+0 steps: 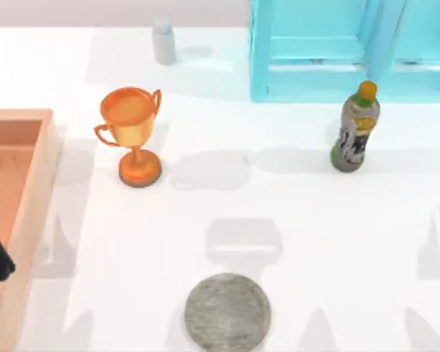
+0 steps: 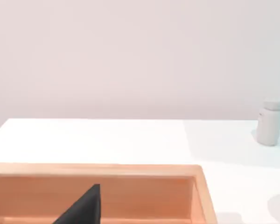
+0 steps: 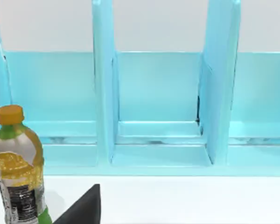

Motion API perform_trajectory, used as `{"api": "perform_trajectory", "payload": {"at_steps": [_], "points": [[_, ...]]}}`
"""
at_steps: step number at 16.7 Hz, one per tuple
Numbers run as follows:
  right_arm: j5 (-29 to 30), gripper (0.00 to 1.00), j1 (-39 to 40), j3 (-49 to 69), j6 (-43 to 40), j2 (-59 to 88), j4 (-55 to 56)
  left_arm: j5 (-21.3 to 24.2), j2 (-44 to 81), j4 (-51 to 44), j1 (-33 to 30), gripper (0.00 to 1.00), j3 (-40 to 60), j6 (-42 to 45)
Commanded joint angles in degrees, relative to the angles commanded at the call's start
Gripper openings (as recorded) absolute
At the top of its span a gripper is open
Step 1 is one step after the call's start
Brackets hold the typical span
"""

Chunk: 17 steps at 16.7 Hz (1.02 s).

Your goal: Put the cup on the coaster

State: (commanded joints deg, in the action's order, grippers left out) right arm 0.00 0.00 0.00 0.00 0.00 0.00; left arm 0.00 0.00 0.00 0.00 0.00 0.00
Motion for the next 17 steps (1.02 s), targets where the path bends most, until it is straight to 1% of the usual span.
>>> {"api": "perform_trajectory", "payload": {"at_steps": [2, 4, 7, 9, 11, 17], "points": [[0.00, 1.00, 0.00, 0.02, -0.02, 0.02, -0.02, 0.00, 0.00, 0.00, 0.00, 1.00, 0.00, 0.00], [-0.13, 1.00, -0.03, 1.81, -1.81, 1.83, -1.64, 0.00, 0.00, 0.00, 0.00, 1.00, 0.00, 0.00], [-0.32, 1.00, -0.44, 9.04, -9.05, 9.13, -7.67, 0.00, 0.00, 0.00, 0.00, 1.00, 0.00, 0.00], [-0.34, 1.00, -1.01, 16.40, -16.87, 17.03, -13.52, 0.00, 0.00, 0.00, 0.00, 1.00, 0.00, 0.00], [-0.27, 1.00, -1.72, 24.83, -26.56, 27.22, -20.51, 0.00, 0.00, 0.00, 0.00, 1.00, 0.00, 0.00], [0.32, 1.00, -4.02, 51.30, -59.54, 64.34, -44.49, 0.00, 0.00, 0.00, 0.00, 1.00, 0.00, 0.00]]}}
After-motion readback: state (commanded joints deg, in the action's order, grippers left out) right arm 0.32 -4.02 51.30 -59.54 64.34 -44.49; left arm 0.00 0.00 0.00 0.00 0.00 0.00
